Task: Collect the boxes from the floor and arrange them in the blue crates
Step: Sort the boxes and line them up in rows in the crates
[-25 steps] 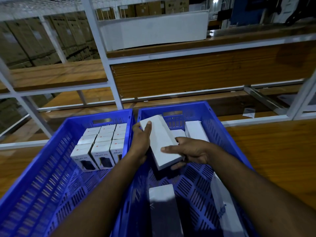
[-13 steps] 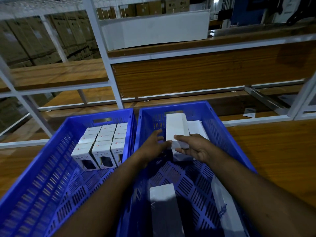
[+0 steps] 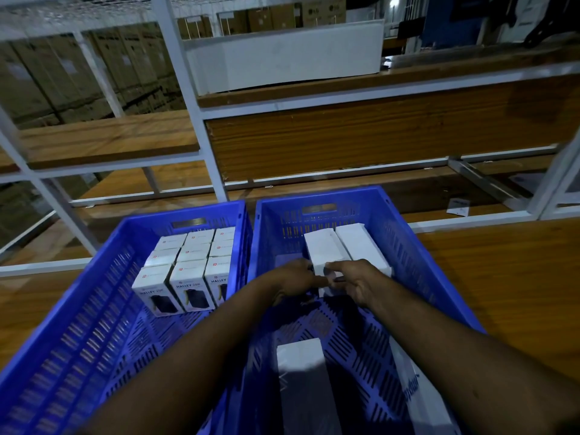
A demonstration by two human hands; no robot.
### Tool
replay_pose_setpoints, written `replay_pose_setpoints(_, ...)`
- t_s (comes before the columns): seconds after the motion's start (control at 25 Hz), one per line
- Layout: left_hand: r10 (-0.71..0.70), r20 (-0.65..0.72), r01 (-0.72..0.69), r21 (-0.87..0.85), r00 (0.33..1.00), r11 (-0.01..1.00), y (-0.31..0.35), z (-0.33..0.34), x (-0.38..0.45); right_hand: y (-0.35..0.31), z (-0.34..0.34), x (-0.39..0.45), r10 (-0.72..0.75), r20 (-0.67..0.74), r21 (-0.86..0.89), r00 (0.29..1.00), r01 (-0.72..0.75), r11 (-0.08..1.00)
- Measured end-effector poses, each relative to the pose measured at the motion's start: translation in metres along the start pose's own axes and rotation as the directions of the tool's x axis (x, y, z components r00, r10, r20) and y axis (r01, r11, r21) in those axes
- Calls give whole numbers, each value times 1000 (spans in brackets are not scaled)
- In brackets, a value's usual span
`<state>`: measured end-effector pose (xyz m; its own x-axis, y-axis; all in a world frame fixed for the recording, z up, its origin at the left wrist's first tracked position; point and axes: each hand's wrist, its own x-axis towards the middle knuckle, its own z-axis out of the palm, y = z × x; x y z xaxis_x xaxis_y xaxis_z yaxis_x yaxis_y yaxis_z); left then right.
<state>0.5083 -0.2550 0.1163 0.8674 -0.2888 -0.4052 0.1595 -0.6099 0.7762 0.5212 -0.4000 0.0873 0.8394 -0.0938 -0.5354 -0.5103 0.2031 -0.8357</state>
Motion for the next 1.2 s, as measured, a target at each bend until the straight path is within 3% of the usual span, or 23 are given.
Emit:
replay_pose_setpoints(0.24, 10, 0, -10, 73, 1000, 997, 4, 9, 25, -5, -4, -9, 19, -53, -136, 998, -26, 990)
replay_pose_setpoints(0.32, -13, -14, 15, 149, 1000, 989, 4, 12, 38, -5, -7, -6, -97, -111, -325, 989, 56, 944)
replay_pose_setpoints(0.4, -41, -50, 49, 182, 998, 982, 4, 13, 52, -8, -12, -8, -312, -139, -675, 940, 141, 725)
replay_pose_setpoints(0.48, -81, -101, 101, 212, 992, 972, 2, 16, 64, -7, -20, -12, -534, -41, -930, 844, 163, 329)
replay_pose_setpoints(0.56, -117, -145, 152, 254, 983, 955, -3, 20, 77, -5, -26, -16, -596, 77, -993, 799, 113, 24)
replay_pose_setpoints(0.6, -132, -154, 171, 274, 979, 946, -6, 22, 82, -1, -27, -13, -563, 97, -995, 821, 86, -46)
replay_pose_setpoints(0.72, -140, -147, 183, 335, 979, 924, -12, 25, 97, 6, -28, -10, -499, 96, -993, 861, 50, -105)
replay_pose_setpoints(1.04, -149, -138, 199, 502, 979, 842, -10, 20, 104, 3, -33, 3, -549, 100, -993, 830, 52, -102)
replay_pose_setpoints(1.2, -68, -97, 109, 518, 993, 849, -6, 11, 91, 2, -31, 1, -570, 112, -990, 814, 45, -131)
